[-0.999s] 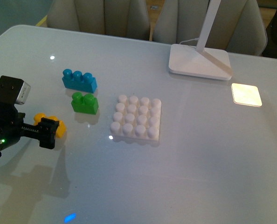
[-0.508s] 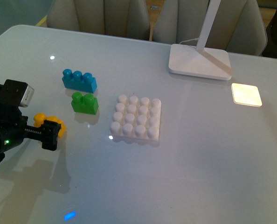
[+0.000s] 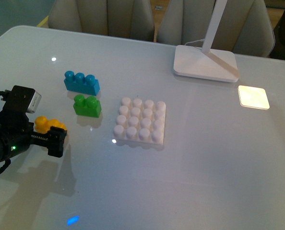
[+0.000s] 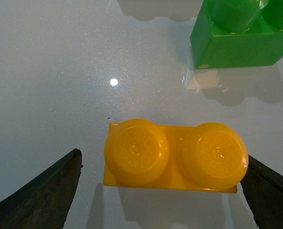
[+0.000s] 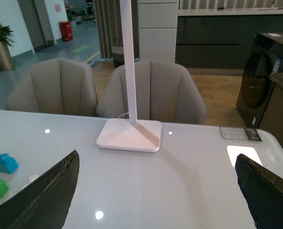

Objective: Insert yellow block into base center

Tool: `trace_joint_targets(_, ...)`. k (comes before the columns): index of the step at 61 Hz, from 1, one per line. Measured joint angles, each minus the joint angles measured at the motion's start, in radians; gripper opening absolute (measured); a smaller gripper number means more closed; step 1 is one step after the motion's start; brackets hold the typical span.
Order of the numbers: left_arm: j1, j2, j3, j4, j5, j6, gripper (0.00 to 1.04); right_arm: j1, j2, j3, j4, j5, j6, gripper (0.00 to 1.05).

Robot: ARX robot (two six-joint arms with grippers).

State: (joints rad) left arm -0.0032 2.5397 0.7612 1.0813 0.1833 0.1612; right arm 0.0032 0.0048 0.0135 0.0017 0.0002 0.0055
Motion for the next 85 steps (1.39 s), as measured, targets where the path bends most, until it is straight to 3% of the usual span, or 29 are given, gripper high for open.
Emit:
trace_joint_targets(14, -0.008, 0.000, 0.003, 0.000, -0.008, -0.001, 0.96, 0.000, 0.000, 0.000, 0.000, 0.000, 0.000, 0.96)
trace_joint_targets(25, -0.018, 0.001, 0.006, -0.001, -0.027, -0.005, 0.66, 0.000, 0.000, 0.000, 0.000, 0.000, 0.000, 0.96)
trace_joint_targets(27, -0.020, 0.001, 0.007, -0.001, -0.029, -0.006, 0.65, 0.000, 0.000, 0.000, 0.000, 0.000, 0.000, 0.96)
trace_joint_targets(46, -0.069, -0.016, -0.033, 0.019, -0.093, -0.019, 0.64, 0.000, 0.000, 0.000, 0.000, 0.000, 0.000, 0.96)
trace_joint_targets(57, -0.123, -0.077, -0.081, 0.010, -0.179, -0.058, 0.64, 0.000, 0.000, 0.000, 0.000, 0.000, 0.000, 0.96)
trace_joint_targets(85, -0.386, -0.233, -0.089, -0.135, -0.410, -0.290, 0.64, 0.000, 0.000, 0.000, 0.000, 0.000, 0.000, 0.96)
